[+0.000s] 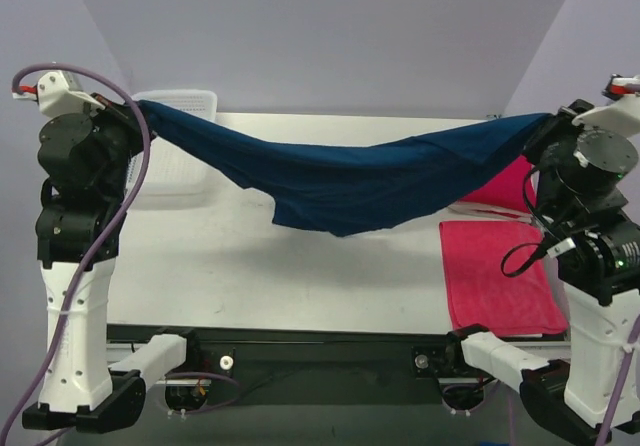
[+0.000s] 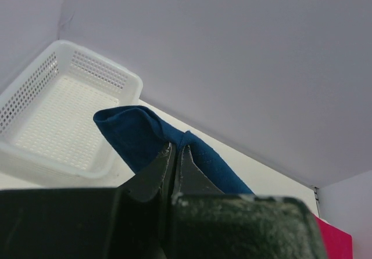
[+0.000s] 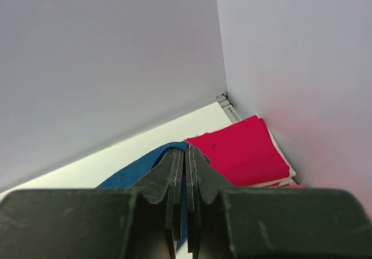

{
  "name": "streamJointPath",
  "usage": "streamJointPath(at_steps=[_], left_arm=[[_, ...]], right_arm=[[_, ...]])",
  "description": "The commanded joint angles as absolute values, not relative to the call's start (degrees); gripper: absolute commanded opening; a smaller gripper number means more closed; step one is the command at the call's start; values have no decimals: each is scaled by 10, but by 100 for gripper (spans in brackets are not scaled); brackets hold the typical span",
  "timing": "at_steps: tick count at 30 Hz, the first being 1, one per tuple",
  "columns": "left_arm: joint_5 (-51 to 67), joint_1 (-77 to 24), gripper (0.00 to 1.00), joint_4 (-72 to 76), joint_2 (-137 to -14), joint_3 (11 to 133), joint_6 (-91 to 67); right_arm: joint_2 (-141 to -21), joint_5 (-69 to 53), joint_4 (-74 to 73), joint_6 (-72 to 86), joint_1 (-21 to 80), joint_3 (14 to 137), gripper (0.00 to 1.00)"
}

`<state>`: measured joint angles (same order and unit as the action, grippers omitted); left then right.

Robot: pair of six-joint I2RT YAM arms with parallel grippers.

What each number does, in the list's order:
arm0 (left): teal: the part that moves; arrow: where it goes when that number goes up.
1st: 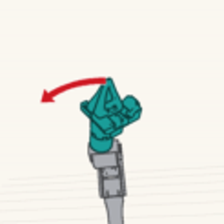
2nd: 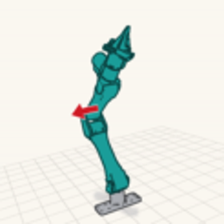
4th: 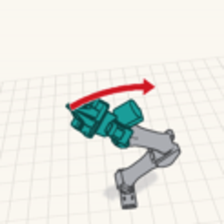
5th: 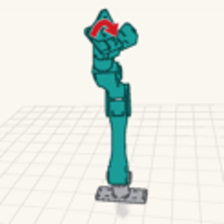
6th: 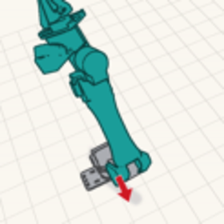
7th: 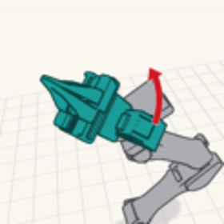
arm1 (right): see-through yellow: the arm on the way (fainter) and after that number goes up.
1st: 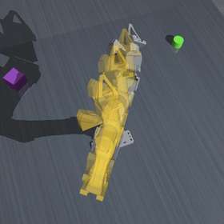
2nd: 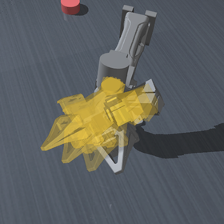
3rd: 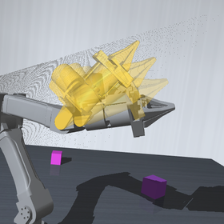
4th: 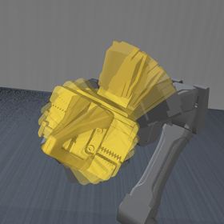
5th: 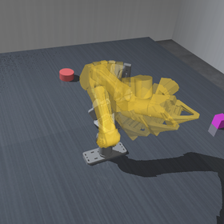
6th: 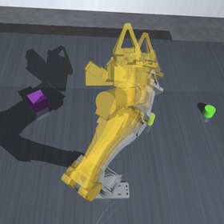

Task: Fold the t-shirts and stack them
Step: Flatten out the tshirt

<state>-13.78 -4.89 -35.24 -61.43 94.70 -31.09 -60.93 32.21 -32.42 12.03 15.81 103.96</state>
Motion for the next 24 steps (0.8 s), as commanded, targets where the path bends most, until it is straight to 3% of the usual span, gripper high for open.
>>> streamJointPath(at_steps=[1,7,11,19,24], left_arm=[[-155,-45,0,-360,-595,968,-295],[-138,-44,0,-342,-613,968,-297],[-113,-45,0,-314,-660,901,-316],[-94,-44,0,-224,-748,770,-363],[-85,-45,0,-202,-838,761,-374]], right_arm=[[-599,352,-302,98,156,1066,0],[-647,346,-253,72,156,1088,0],[-723,340,-223,59,150,1085,0],[-989,267,-176,86,84,1151,0],[-1134,179,-175,99,57,1275,0]])
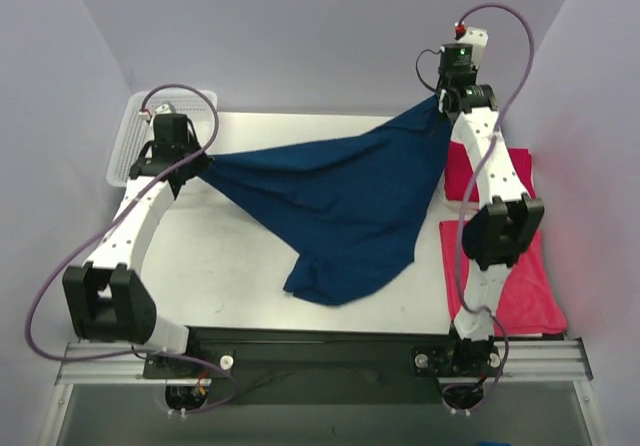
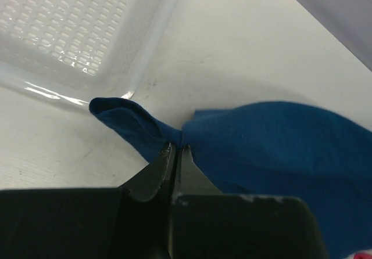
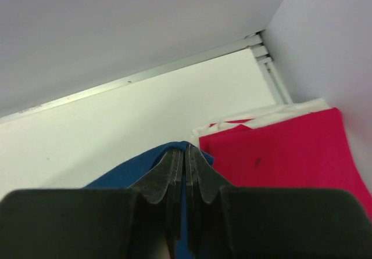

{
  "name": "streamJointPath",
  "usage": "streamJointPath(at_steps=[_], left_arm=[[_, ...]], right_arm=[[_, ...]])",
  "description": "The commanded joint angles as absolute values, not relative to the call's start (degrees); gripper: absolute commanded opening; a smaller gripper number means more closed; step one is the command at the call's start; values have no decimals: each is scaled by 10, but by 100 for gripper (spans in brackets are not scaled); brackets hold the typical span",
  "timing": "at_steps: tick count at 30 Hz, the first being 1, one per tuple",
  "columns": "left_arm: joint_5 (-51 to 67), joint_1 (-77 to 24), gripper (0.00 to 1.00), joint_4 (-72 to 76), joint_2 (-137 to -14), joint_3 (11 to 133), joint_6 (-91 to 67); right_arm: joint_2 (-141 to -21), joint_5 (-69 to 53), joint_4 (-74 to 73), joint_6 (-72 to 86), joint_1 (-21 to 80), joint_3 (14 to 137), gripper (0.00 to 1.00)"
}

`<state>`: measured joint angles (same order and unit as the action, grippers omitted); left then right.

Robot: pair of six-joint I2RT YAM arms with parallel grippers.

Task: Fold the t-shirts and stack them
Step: Flatten out the tshirt

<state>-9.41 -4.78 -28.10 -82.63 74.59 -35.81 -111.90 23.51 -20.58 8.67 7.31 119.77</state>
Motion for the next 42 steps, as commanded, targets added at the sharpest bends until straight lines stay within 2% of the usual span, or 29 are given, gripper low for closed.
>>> streamJointPath(at_steps=[1,5,6,8,9,12,19,23,27,29,30,33,42], left_arm=[[-70,-45,0,-190,-853,761,-380],[-44,-47,0,-160,-949,771,-390],[-40,-46,0,-153,-965,775,-390],[-33,-46,0,-136,-1010,788,-392],[-32,-47,0,-130,-1025,794,-392],[-31,-46,0,-123,-1074,823,-393],[-47,-45,0,-144,-1125,876,-373],[-54,-44,0,-155,-1132,877,-362],[-60,-43,0,-163,-1133,876,-352],[-60,-44,0,-166,-1134,877,-350],[-60,-44,0,-167,-1134,876,-350],[-60,-42,0,-170,-1133,875,-348],[-58,-38,0,-176,-1138,873,-349]], right_arm=[[-1149,167,-175,102,56,1287,0],[-1200,128,-161,91,55,1314,0],[-1208,124,-155,89,55,1313,21],[-1209,121,-149,86,55,1310,44],[-1203,121,-149,85,55,1310,60],[-1161,120,-149,101,60,1270,71],[-1008,77,-178,164,141,1012,69],[-955,50,-180,204,209,836,55],[-927,23,-180,242,265,740,42],[-929,26,-180,252,303,713,37],[-932,30,-180,262,317,694,31],[-933,43,-178,280,358,670,26],[-946,30,-174,273,441,649,25]])
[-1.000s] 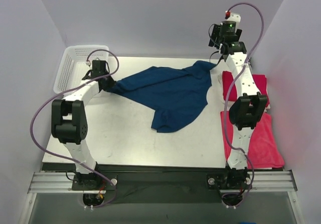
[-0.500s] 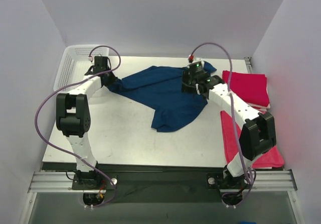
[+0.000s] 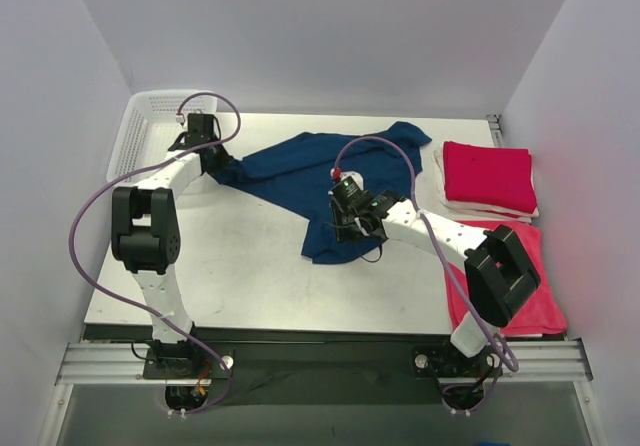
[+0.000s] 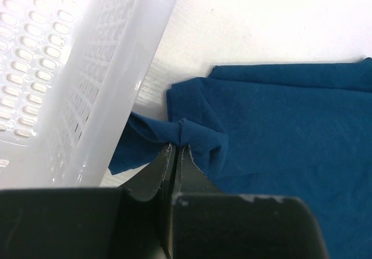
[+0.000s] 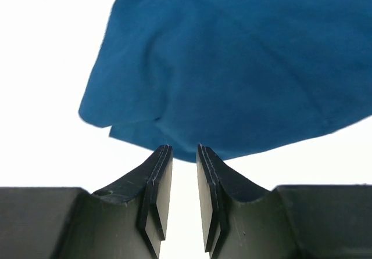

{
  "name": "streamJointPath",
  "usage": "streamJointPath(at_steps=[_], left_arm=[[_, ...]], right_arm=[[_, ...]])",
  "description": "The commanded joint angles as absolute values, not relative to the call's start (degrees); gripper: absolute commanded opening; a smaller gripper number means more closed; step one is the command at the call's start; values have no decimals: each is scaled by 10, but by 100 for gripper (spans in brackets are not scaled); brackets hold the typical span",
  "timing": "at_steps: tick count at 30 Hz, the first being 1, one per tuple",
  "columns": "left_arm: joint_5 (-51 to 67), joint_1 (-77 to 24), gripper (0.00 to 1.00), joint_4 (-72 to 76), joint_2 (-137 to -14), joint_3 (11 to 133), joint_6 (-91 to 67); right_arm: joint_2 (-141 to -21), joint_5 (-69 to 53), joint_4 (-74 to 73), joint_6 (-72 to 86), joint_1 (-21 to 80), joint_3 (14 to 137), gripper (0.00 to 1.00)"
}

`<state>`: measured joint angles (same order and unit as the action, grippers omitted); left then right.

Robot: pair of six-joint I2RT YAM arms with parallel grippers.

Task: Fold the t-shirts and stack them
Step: Flatten out the tshirt

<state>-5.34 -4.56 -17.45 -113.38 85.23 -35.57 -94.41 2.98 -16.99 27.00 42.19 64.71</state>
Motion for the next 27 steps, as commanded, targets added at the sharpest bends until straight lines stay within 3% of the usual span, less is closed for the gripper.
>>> streamJointPath(at_steps=[1,18,27], left_arm=[[-57,-37,0,-177,-1139,873,-349],[-55,-26,0,-181,-1132,878,-341],[-48,-25,0,-191,-1149,925,-339]], right_arm=[[-950,26,-174,268,446,650,25],[-1096,53,-171,253,483,725,17],[-1025,48,-201,276,482,591,14]])
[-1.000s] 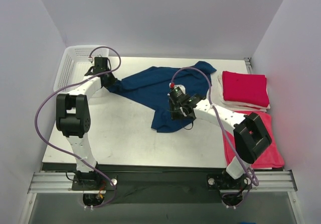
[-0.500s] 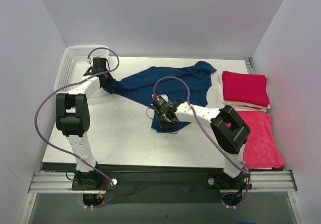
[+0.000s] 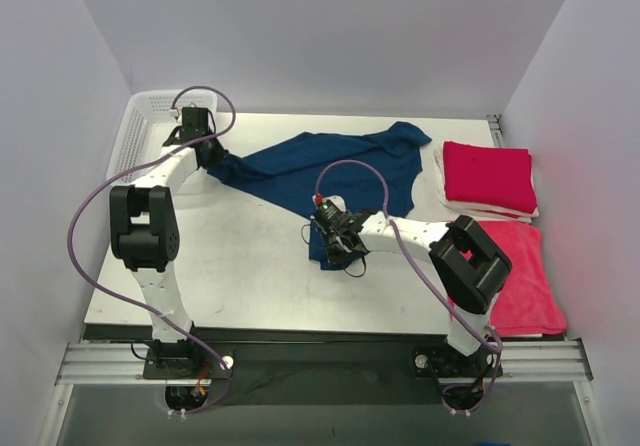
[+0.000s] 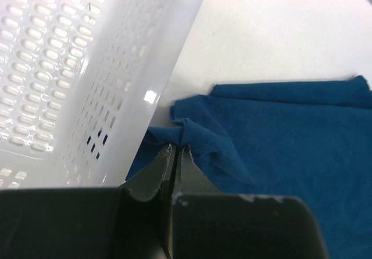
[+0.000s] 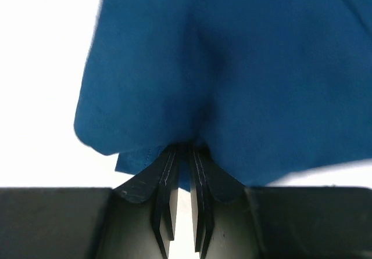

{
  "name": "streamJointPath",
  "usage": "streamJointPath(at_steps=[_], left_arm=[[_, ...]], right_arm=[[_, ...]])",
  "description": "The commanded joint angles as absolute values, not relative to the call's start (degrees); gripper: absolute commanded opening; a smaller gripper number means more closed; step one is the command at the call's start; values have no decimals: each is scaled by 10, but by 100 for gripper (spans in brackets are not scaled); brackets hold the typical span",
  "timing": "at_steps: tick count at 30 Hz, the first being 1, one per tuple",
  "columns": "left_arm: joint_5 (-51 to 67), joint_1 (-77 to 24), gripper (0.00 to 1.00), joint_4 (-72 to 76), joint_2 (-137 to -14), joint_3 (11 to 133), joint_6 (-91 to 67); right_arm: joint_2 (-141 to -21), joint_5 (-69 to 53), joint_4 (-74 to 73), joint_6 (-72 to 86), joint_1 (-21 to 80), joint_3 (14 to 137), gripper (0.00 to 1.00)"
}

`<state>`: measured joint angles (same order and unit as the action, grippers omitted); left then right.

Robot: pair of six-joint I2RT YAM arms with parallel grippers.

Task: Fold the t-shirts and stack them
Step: Flatten out the tshirt

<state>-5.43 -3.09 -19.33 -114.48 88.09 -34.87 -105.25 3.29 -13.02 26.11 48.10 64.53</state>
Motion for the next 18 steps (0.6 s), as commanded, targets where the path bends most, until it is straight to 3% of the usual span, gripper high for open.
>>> streamJointPath(at_steps=[1,13,15,18], left_arm=[[-47,-25,0,-192,-1153,935,-340],[-64,-24,0,-202,-1153,944,-331],[-62,-23,0,-200,-1151,941,-334],[-61,-25,0,-197,-1149,936,-337]], right_arm=[[-1013,55,-206,279,482,574,15],[-833,109,-299,312,478,461,15],[-801,112,-298,312,483,462,18],[-771,120,-298,313,489,472,34]])
